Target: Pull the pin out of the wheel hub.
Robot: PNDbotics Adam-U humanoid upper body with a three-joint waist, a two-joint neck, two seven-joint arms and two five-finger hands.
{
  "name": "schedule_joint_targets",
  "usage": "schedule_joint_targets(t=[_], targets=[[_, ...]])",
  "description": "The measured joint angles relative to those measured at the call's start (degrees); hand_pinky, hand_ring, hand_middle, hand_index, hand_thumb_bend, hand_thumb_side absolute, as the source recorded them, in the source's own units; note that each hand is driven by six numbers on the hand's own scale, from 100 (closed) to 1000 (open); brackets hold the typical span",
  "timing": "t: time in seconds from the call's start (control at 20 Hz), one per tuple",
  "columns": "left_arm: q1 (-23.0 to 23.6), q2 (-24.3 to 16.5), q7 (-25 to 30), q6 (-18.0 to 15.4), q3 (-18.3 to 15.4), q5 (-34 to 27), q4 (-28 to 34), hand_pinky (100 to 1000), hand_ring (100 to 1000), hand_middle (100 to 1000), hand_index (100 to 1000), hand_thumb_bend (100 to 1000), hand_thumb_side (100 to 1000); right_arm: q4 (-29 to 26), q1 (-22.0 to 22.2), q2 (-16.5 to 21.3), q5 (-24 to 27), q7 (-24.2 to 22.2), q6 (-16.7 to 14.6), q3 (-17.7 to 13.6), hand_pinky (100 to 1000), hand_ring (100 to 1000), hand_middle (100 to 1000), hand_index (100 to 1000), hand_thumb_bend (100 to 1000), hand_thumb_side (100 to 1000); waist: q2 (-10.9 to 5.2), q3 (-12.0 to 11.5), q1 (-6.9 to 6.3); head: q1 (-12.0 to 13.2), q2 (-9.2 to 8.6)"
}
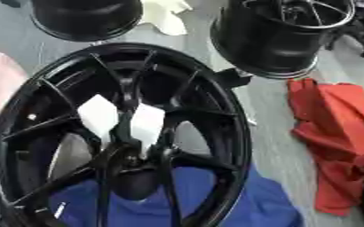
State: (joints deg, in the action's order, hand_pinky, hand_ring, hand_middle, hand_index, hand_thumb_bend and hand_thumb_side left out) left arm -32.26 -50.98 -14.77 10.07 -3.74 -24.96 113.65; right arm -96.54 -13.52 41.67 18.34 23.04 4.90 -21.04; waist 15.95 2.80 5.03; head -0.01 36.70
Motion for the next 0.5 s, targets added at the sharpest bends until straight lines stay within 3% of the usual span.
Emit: schedule_joint_targets(t=[0.3, 0.5], targets=[[0.0, -0.1, 0.7, 0.5, 0.3, 0.2, 0.1, 648, 586, 553, 752, 100, 565, 0.0, 0.0, 0.0, 0.0, 0.0, 0.0, 0.0, 360, 328, 365, 581, 100, 273, 0.0, 0.0, -0.07, 0.2, 0.0], [-0.5, -2.1, 6.3, 1.1, 1.1, 3.3, 0.1, 660, 592, 563, 764, 100, 542, 0.1, 0.0, 0.0, 0.0, -0.1, 0.0, 0.0, 359, 327, 365, 581, 100, 273, 0.0, 0.0, -0.35, 0.3, 0.0]])
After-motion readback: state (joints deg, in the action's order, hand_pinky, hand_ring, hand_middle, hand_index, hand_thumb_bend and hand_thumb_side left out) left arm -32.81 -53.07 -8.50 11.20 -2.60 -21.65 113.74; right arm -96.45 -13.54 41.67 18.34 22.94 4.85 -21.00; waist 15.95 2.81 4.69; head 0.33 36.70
